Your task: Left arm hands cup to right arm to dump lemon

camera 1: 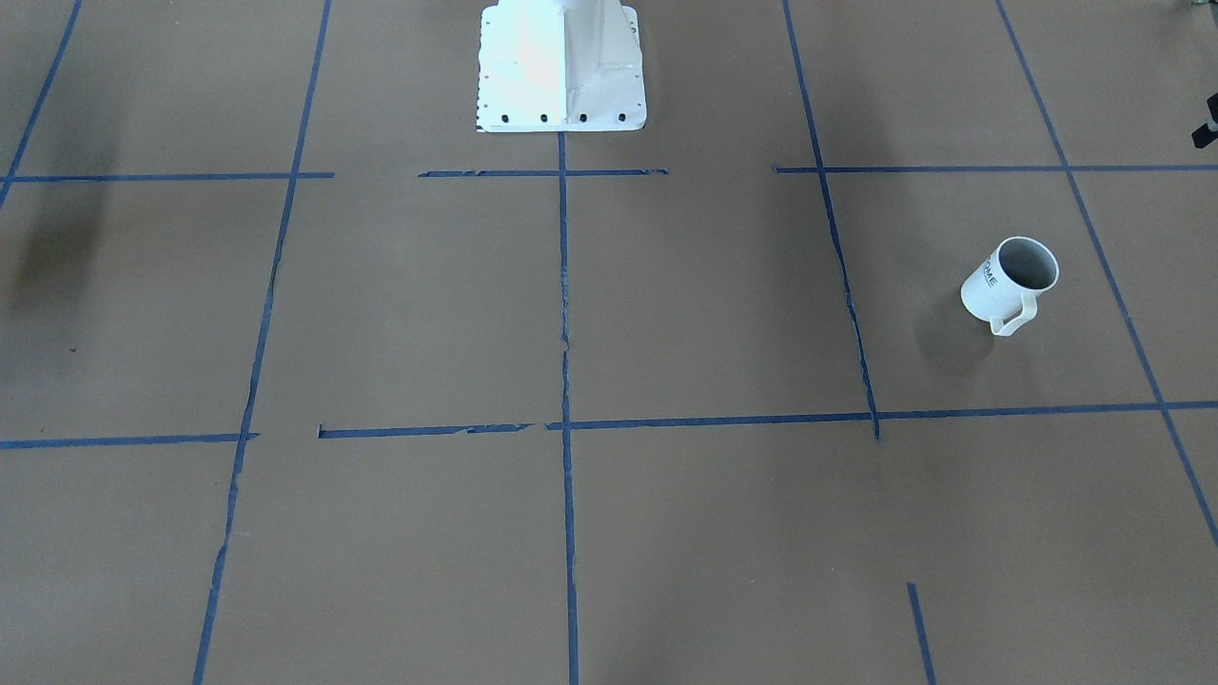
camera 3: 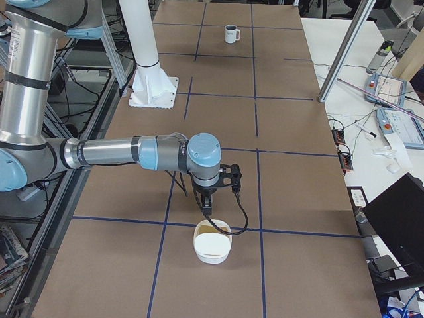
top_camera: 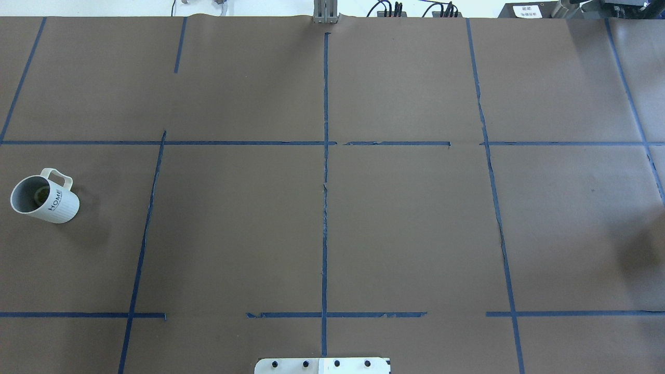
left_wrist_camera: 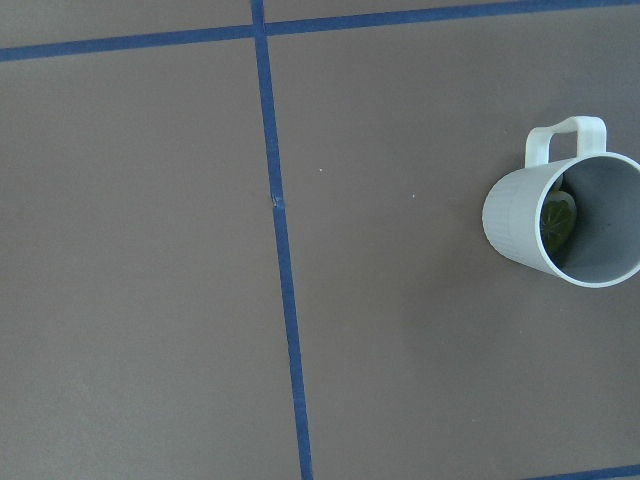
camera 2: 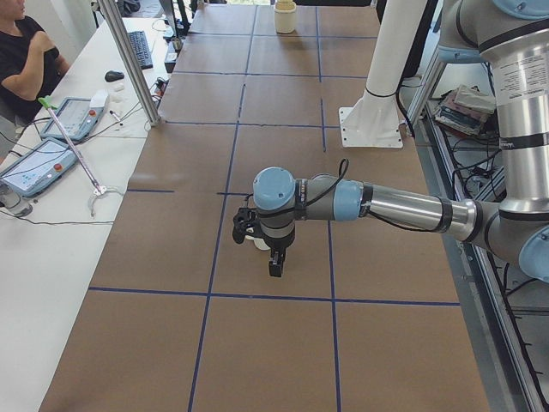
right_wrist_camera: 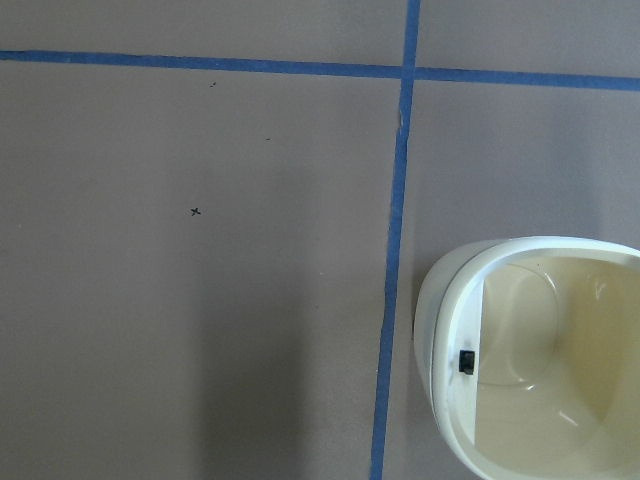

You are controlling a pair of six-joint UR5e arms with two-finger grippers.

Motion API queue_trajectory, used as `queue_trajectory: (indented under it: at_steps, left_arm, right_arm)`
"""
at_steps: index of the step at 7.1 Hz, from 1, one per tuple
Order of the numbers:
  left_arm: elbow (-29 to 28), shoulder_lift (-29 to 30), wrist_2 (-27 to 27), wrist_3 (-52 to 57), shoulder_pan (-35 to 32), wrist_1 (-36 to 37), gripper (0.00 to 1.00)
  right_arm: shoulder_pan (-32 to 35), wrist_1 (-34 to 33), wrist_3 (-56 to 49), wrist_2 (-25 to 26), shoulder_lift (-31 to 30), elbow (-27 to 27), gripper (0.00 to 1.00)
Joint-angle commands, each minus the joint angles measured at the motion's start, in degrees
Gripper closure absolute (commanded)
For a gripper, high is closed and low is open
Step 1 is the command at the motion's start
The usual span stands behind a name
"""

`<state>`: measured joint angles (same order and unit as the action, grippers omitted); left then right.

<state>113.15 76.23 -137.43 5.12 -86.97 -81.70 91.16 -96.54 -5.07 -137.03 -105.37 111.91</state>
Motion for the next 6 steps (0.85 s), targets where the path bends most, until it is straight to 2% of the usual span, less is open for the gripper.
queue_trajectory:
  at_steps: [1, 2, 3, 4, 6]
  left_arm:
    - [-0.56, 1.98, 0.05, -5.16, 3.36, -1.97, 0.00]
    - [-0.65, 3.91, 0.14, -11.38, 7.74, -2.23, 0.00]
    - [-1.87, 5.06, 0.23, -15.01, 11.00, -4.41, 0.00]
    - [-4.84, 5.59, 0.32, -18.09, 12.25, -10.08, 0.00]
    - [-9.60, 6.82, 0.75, -31.94, 18.30, -22.92, 0.00]
  right_arm:
    - [-0.63, 2.64, 0.23, -1.65, 0.07, 0.06, 0.00]
    - [-1.50, 6.15, 0.75, -2.53, 0.07, -0.11, 0.00]
    - [-2.73, 6.62, 4.07, -2.54, 0.16, 0.06, 0.00]
    - [-4.91, 10.02, 7.75, -2.45, 0.25, 0.06, 0.00]
    - [-10.45, 22.38, 22.57, -1.76, 0.42, -0.12, 0.00]
